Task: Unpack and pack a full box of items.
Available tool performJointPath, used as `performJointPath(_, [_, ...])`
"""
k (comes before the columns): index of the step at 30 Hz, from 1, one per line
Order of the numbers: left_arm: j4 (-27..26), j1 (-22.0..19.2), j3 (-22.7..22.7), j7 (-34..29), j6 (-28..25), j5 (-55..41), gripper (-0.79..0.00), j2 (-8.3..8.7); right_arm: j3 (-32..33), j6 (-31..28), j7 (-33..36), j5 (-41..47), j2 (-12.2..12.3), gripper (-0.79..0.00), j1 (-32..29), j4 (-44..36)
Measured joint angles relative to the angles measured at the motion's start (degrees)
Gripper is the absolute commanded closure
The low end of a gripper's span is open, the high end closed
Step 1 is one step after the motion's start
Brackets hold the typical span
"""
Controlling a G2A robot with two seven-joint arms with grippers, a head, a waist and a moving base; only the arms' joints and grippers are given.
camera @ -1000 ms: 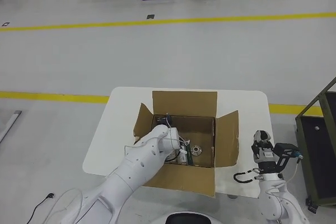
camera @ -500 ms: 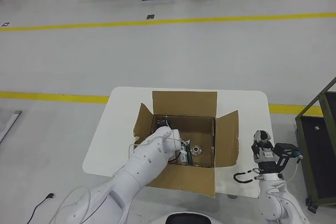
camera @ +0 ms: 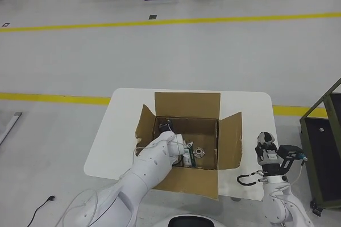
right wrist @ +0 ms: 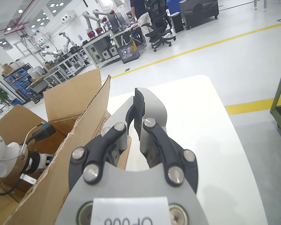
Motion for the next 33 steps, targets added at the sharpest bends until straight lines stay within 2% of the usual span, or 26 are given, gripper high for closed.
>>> performJointPath(1, [0.6,-0.1,-0.1,0.2,-0.1,-0.1,-0.526,-0.19,0.0,0.0,0.0,0.0,0.0,0.0,0.0,0.0])
performJointPath(3, [1.3,-0.2,-0.2,0.6,-0.3,-0.2,-0.64,-0.47,0.0,0.0,0.0,0.0,0.0,0.0,0.0,0.0])
performJointPath(7, [2.6,-0.5,-0.5,1.1,-0.8,-0.4,-0.662,-1.05,0.0,0.0,0.0,0.0,0.0,0.0,0.0,0.0])
performJointPath(10, [3.5,-0.6,-0.7,1.2,-1.3,-0.5,-0.625,-1.41,0.0,0.0,0.0,0.0,0.0,0.0,0.0,0.0])
performJointPath(12, [4.0,-0.8,-0.7,1.3,-1.5,-0.3,-0.366,-1.61,0.0,0.0,0.0,0.0,0.0,0.0,0.0,0.0])
performJointPath(14, [4.5,-0.9,-0.8,1.4,-1.8,-0.2,-0.225,-1.82,0.0,0.0,0.0,0.0,0.0,0.0,0.0,0.0])
performJointPath(15, [4.7,-0.9,-0.9,1.5,-1.9,-0.2,-0.015,-1.89,0.0,0.0,0.0,0.0,0.0,0.0,0.0,0.0])
performJointPath(16, [5.0,-1.0,-1.0,1.7,-2.0,-0.2,0.0,-1.98,0.0,0.0,0.0,0.0,0.0,-0.055,0.0,0.0])
performJointPath(17, [5.3,-1.1,-1.0,1.8,-2.1,-0.2,0.0,-2.04,0.0,0.0,0.0,0.0,0.0,-0.305,0.0,0.0])
performJointPath(18, [5.5,-1.1,-1.1,1.9,-2.2,-0.1,0.0,-2.1,0.0,0.0,0.0,0.0,0.0,-0.785,0.0,0.0])
performJointPath(27, [6.3,-1.7,-2.2,2.9,-2.8,-0.3,0.0,-2.52,0.2,-0.6,0.7,-0.6,0.1,-0.785,0.2,-0.6])
performJointPath(30, [5.6,-2.1,-2.5,2.8,-2.9,-0.2,0.0,-2.55,0.9,-1.9,2.8,-0.9,0.2,-0.785,0.2,-1.9])
performJointPath(33, [4.5,-2.4,-2.7,2.2,-3.1,0.1,0.0,-2.52,1.9,-2.8,6.6,2.8,0.3,-0.785,0.2,-4.0])
